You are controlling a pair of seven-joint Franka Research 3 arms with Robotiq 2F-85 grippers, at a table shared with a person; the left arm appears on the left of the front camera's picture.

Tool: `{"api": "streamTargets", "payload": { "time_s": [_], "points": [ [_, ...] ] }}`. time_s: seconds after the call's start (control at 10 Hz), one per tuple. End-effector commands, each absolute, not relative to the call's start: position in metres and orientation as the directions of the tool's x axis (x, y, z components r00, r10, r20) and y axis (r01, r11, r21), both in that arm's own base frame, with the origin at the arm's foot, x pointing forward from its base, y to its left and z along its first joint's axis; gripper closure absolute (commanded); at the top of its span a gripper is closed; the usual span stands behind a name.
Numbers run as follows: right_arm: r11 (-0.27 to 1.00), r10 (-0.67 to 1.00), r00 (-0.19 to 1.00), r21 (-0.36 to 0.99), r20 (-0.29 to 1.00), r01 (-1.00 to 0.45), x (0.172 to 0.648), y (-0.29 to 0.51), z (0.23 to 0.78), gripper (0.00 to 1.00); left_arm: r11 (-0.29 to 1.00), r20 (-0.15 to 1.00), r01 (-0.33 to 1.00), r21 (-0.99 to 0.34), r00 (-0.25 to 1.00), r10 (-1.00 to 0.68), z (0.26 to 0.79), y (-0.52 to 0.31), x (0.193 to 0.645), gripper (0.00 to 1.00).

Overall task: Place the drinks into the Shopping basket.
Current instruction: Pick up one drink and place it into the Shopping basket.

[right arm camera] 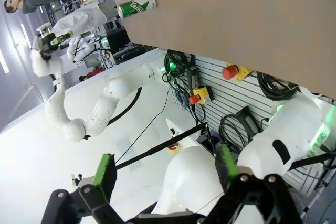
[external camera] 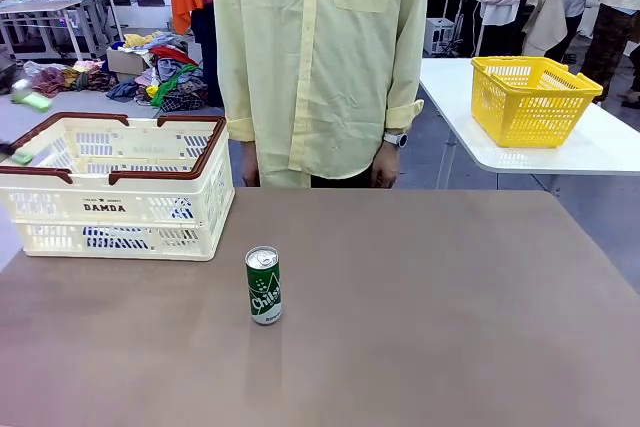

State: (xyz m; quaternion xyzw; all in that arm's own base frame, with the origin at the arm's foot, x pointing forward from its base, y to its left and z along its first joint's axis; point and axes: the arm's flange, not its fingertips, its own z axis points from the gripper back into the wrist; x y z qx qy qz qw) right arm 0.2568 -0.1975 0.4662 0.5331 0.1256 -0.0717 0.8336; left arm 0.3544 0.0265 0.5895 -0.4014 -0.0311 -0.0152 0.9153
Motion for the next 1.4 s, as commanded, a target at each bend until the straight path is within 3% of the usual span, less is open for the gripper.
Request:
{"api": "streamTargets", "payload": {
  "time_s": [0.0, 0.3, 0.4, 0.5, 0.8, 0.9, 1.3],
  "points": [
    [0.419, 0.021, 0.96, 0.875, -0.278, 0.244, 0.255, -0.199, 0.469, 0.0, 0.846, -0.028, 0.143, -0.514, 0.983, -0.183, 0.599, -0.068, 0.378, 0.0],
    [0.419, 0.021, 0.96, 0.875, -0.278, 0.244, 0.255, -0.199, 0.469, 0.0, 0.909, -0.038, 0.357, -0.216, 0.927, -0.373, 0.561, -0.225, 0.35, 0.0],
    [0.419, 0.021, 0.96, 0.875, -0.278, 0.244, 0.255, -0.199, 0.469, 0.0, 0.925, 0.033, 0.368, -0.09, 0.93, -0.367, 0.545, -0.261, 0.333, 0.0],
    [0.419, 0.021, 0.96, 0.875, -0.278, 0.244, 0.255, -0.199, 0.469, 0.0, 0.93, 0.083, 0.365, -0.05, 0.929, -0.36, 0.529, -0.285, 0.325, 0.0],
    [0.419, 0.021, 0.96, 0.875, -0.278, 0.244, 0.255, -0.199, 0.469, 0.0, 0.95, 0.093, 0.309, -0.051, 0.948, -0.304, 0.499, -0.301, 0.331, 0.0],
    [0.419, 0.021, 0.96, 0.875, -0.278, 0.244, 0.255, -0.199, 0.469, 0.0, 0.91, 0.067, 0.412, -0.043, 0.91, -0.409, 0.509, -0.32, 0.311, 0.0],
    [0.419, 0.021, 0.96, 0.875, -0.278, 0.244, 0.255, -0.199, 0.469, 0.0, 0.916, 0.073, 0.398, -0.056, 0.916, -0.394, 0.503, -0.323, 0.313, 0.0]
  ]
}}
